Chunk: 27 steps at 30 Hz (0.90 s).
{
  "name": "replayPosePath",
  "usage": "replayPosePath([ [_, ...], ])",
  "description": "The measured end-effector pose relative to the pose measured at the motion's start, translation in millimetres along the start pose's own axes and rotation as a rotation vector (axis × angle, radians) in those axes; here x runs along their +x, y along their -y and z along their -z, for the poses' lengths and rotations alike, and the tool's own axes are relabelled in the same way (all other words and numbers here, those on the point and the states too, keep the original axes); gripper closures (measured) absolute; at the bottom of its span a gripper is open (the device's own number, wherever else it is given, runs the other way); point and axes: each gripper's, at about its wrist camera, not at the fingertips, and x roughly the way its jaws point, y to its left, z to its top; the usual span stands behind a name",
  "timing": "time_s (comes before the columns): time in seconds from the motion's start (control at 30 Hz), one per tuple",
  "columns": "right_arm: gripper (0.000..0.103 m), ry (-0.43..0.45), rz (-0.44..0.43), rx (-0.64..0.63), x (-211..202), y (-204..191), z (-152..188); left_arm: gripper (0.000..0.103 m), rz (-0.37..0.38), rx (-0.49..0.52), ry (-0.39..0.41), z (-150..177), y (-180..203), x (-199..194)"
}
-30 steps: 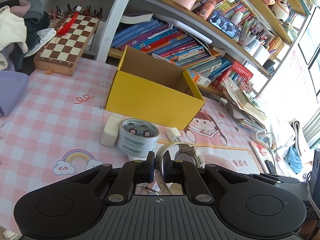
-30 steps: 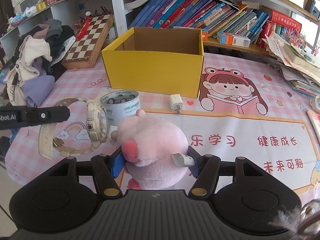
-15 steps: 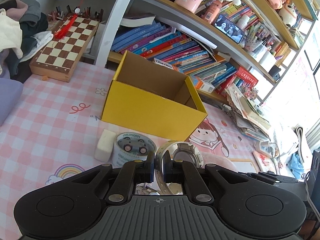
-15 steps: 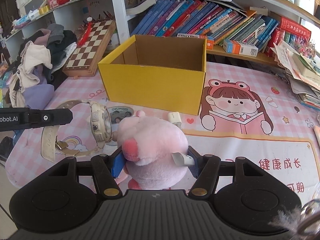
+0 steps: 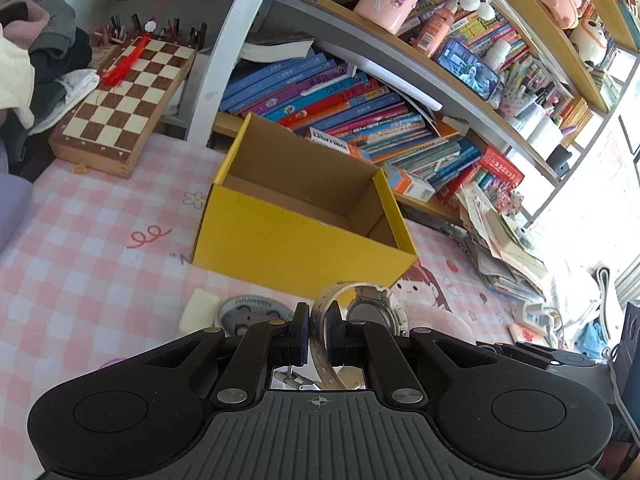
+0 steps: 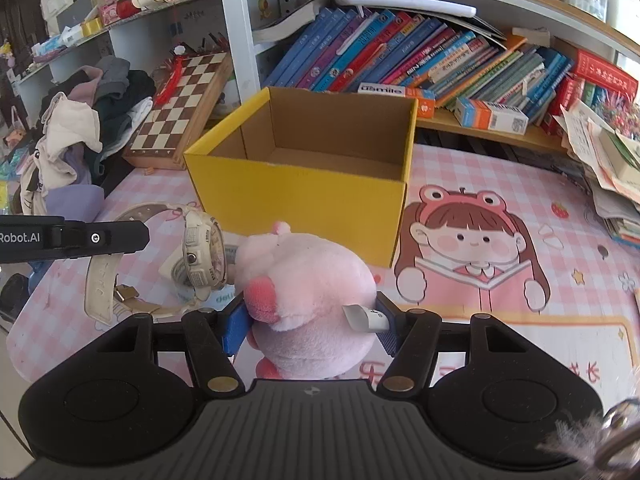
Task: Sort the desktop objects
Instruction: 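Lift the watch and pig and carry both toward the yellow box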
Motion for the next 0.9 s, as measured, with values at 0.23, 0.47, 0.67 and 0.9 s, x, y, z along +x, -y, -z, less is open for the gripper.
replayPosePath([
  [0.23, 0.043, 0.026, -0.025, -0.024, 4, 9, -23, 0.097, -0.014, 0.016, 0.015, -18, 5, 7],
  [0.47, 0.043, 0.054, -0.042, -0.057, 8, 15, -47, 0.097, -0.026, 0.032, 0.048, -37, 10, 13],
  [0.67, 0.043, 0.081, -0.054, -0.092, 13, 19, -67, 0.097, -0.035, 0.040, 0.080, -55, 14, 18],
  [0.9, 0.043, 0.107, -0.058, -0.122, 24, 27, -95, 0.097, -0.050, 0.053, 0.104, -77, 15, 31],
])
